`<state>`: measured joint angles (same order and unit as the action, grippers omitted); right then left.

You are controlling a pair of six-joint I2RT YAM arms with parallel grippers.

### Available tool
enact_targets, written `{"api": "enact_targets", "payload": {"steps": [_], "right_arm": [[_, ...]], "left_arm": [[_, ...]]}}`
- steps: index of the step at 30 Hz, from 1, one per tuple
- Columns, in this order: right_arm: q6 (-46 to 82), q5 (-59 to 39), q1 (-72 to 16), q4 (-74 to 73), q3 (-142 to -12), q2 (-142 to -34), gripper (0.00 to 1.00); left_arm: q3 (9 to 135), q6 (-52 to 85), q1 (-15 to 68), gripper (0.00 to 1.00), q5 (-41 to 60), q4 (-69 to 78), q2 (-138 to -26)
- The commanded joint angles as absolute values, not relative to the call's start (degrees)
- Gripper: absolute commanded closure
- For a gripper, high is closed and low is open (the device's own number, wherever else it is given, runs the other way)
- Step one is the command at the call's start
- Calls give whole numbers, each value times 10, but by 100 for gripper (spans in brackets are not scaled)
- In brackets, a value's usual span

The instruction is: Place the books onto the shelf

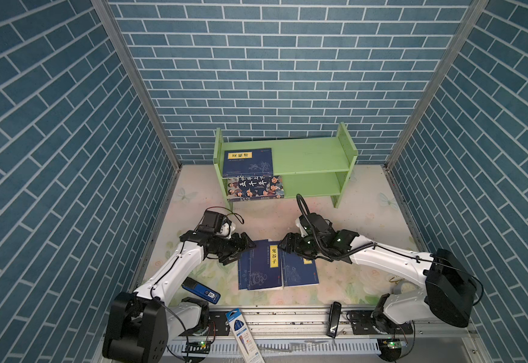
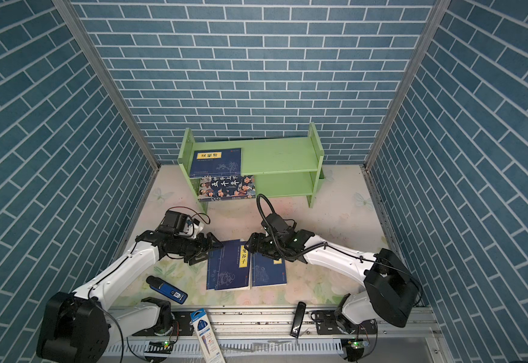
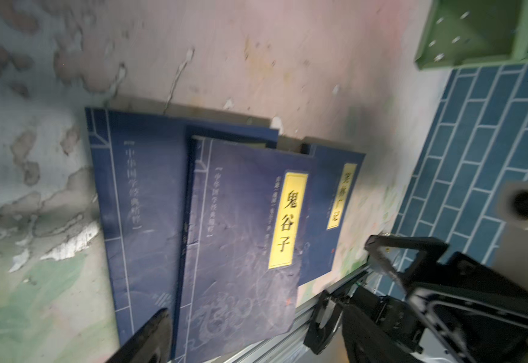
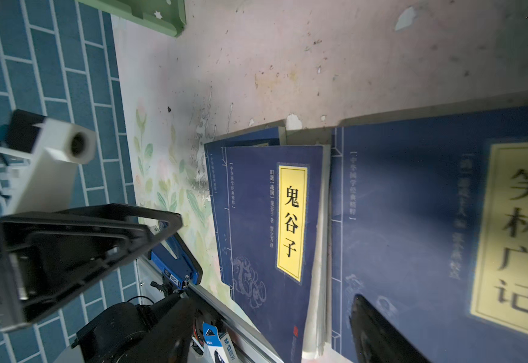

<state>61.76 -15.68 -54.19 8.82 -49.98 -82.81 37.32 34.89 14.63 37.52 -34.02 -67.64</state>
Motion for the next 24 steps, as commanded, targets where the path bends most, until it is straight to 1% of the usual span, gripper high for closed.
{"api": "enact_targets", "payload": {"steps": [1,8,12,20,24], "right_arm": [[633,-188,-553,49,-502,-862,22],[634,-200,-558,33,-507,-923,26],[629,-207,-559,34,-515,-949,28],[616,-226,-559,45,-532,-988,33],[606,-234,-559,65,-551,-1011,35]], "left_arm": [[360,310,178,12,340,-344,-693],[337,310,192,12,330,-315,-727],[323,320,200,13,342,-286,-738],[344,320,212,14,368,-255,-800],[347,324,213,15,370,-247,-814]]}}
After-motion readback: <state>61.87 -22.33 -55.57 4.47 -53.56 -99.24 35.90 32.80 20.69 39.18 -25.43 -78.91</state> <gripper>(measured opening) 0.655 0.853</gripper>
